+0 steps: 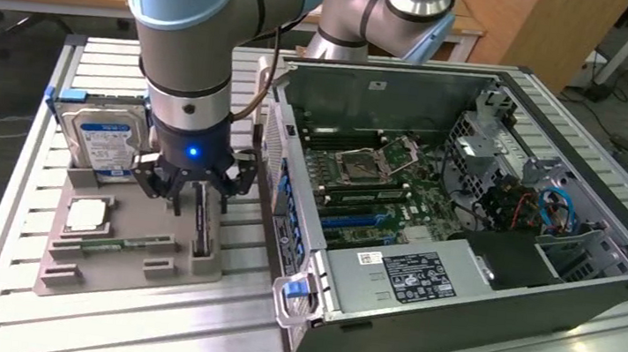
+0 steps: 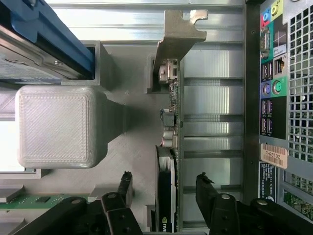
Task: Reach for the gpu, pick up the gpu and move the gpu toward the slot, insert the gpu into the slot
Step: 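Pick up the gpu and move the gpu toward the slot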
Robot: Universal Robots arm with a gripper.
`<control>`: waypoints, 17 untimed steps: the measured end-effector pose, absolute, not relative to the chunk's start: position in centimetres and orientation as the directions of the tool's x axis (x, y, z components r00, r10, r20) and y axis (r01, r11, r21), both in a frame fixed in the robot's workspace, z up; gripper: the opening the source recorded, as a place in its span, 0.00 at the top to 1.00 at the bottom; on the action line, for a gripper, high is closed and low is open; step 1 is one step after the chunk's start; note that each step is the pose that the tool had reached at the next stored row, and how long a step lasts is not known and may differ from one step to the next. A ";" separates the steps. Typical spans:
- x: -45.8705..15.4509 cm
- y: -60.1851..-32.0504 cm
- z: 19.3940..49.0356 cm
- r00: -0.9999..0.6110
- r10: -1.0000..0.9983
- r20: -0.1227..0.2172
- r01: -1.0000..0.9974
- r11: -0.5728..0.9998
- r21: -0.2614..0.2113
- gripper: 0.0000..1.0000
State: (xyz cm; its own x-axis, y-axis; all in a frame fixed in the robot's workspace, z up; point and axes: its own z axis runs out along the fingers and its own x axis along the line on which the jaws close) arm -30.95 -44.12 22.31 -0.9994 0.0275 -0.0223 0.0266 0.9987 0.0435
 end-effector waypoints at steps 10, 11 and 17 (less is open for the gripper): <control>-31.0 -44.1 22.3 -0.999 0.028 -0.022 0.027 0.999 0.043 0.73; -31.0 -44.1 22.3 -0.999 0.028 -0.022 0.027 0.999 0.043 0.73; -31.0 -44.1 22.3 -0.999 0.028 -0.022 0.027 0.999 0.043 0.73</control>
